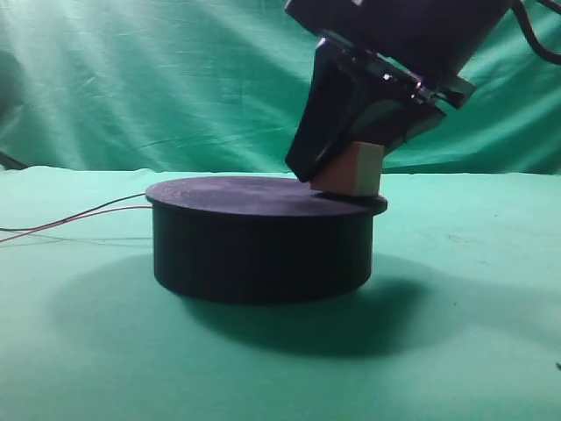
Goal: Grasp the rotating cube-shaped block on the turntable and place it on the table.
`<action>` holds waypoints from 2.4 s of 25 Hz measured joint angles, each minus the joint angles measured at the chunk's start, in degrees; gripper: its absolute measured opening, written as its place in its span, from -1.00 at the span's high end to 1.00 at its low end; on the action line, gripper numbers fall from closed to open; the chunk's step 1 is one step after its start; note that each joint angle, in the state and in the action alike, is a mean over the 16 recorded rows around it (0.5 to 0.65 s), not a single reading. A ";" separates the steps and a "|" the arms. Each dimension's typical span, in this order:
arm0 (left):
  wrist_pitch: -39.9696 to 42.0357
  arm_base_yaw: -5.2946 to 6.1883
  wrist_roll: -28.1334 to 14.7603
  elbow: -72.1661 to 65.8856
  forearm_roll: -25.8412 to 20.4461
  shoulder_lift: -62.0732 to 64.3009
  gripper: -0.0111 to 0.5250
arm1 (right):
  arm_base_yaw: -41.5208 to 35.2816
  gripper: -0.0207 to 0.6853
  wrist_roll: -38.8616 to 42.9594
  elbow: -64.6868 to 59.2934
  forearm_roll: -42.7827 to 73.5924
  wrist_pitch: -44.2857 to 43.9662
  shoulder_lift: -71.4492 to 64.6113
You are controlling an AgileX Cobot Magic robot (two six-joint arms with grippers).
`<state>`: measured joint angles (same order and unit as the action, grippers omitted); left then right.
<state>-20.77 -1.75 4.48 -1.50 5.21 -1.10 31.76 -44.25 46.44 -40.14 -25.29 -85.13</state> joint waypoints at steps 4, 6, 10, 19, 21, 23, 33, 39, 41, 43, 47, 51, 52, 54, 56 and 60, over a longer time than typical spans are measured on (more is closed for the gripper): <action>0.00 0.00 0.00 0.00 0.00 0.00 0.96 | -2.92 0.26 11.36 -1.34 10.56 -1.88 4.26; 0.00 0.00 0.00 0.00 0.00 0.00 0.96 | -4.43 0.26 17.12 -2.62 15.83 -2.06 5.88; 0.00 0.00 0.00 0.00 0.00 0.00 0.96 | -7.32 0.26 26.75 -6.05 24.68 -0.92 6.90; 0.00 0.00 0.00 0.00 0.00 0.00 0.96 | -9.57 0.05 34.47 -13.19 29.80 5.67 2.36; 0.00 0.00 0.00 0.00 0.00 0.00 0.96 | -9.57 -0.05 35.05 -13.65 29.72 6.02 1.69; 0.00 0.00 0.00 0.00 0.00 0.00 0.96 | -9.57 -0.11 35.57 -13.51 29.62 5.33 1.67; 0.00 0.00 0.00 0.00 0.00 0.00 0.96 | -9.57 0.28 37.94 -9.45 30.80 -7.76 14.84; 0.00 0.00 0.00 0.00 0.00 0.00 0.96 | -9.57 0.80 40.61 -9.09 32.08 -15.82 29.24; 0.00 0.00 0.00 0.00 0.00 0.00 0.96 | -9.57 0.89 41.52 -9.99 32.40 -17.51 34.11; 0.00 0.00 0.00 0.00 0.00 0.00 0.96 | -9.57 0.93 42.43 -11.10 32.57 -18.64 38.73; 0.00 0.00 0.00 0.00 0.00 0.00 0.96 | -9.57 0.94 43.83 -13.40 32.88 -19.61 46.51; 0.00 0.00 0.00 0.00 0.00 0.00 0.96 | -9.57 0.94 44.22 -15.56 33.69 -19.22 51.87; 0.00 0.00 0.00 0.00 0.00 0.00 0.96 | -9.57 0.94 44.23 -15.97 34.01 -19.00 52.83; 0.00 0.00 0.00 0.00 0.00 0.00 0.96 | -9.58 0.94 44.24 -16.56 34.78 -18.40 54.36; 0.00 0.00 0.00 0.00 0.00 0.00 0.96 | -9.66 0.94 44.24 -17.01 35.66 -17.40 55.49; 0.00 0.00 0.00 0.00 0.00 0.00 0.96 | -10.87 0.94 44.24 -18.85 37.49 -13.93 57.37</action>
<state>-20.77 -1.75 4.48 -1.50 5.21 -1.10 20.89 -0.01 27.59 -2.65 -39.22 -27.76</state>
